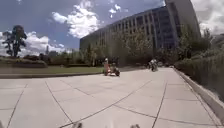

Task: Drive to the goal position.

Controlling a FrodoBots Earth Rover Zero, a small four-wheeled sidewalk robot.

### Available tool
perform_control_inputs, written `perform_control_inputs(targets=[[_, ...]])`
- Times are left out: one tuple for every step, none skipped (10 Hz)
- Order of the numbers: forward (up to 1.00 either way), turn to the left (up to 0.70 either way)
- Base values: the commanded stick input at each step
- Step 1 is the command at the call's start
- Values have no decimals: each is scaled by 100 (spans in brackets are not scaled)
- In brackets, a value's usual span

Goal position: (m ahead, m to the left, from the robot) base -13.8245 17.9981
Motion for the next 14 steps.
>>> perform_control_inputs(targets=[[70, 0], [70, 0], [70, 0], [70, 0], [70, 0], [70, 0], [70, 0], [70, 0], [70, 0], [70, 0], [70, 0], [70, 0], [70, 0], [70, 0]])
